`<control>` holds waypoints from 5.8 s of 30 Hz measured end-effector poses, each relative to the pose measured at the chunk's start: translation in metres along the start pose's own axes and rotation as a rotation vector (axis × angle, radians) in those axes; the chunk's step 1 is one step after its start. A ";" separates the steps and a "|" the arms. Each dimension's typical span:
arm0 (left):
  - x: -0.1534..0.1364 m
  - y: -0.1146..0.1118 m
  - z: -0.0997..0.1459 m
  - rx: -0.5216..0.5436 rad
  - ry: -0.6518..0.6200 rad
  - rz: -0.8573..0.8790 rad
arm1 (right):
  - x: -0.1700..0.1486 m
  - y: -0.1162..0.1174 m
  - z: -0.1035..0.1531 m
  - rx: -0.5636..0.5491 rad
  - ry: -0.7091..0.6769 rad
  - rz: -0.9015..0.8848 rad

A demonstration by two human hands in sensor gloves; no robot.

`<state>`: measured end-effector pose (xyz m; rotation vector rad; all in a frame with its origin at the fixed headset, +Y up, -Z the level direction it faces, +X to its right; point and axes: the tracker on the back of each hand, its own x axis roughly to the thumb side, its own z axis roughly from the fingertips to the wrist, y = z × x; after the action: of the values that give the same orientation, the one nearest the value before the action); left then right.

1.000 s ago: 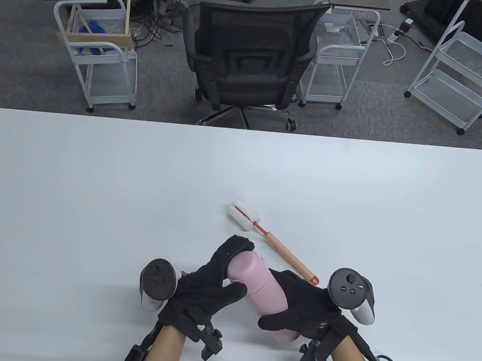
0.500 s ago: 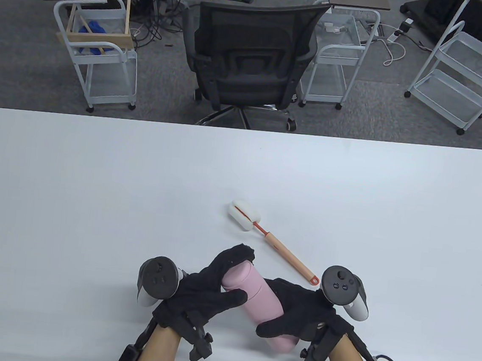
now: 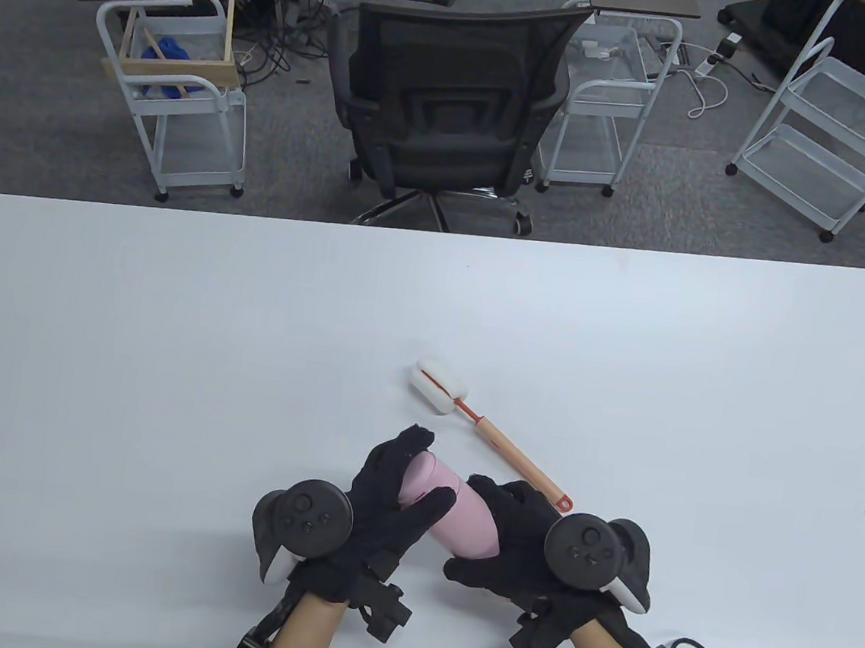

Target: Insert cup brush into the thermos (Clean the thermos with cup brush)

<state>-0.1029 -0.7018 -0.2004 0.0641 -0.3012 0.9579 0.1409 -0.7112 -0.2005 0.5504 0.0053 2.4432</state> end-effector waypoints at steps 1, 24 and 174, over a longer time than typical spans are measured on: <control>0.000 -0.001 0.001 0.012 0.035 -0.012 | 0.002 0.001 0.001 -0.019 0.000 0.034; -0.020 0.018 -0.008 -0.250 -0.324 0.414 | -0.036 0.011 -0.015 0.417 -0.072 -0.531; -0.060 0.035 0.000 0.073 -0.014 0.456 | -0.013 -0.005 -0.026 -0.312 0.163 0.042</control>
<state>-0.1640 -0.7296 -0.2200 0.0703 -0.2992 1.4214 0.1429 -0.7113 -0.2294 0.2146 -0.3171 2.4581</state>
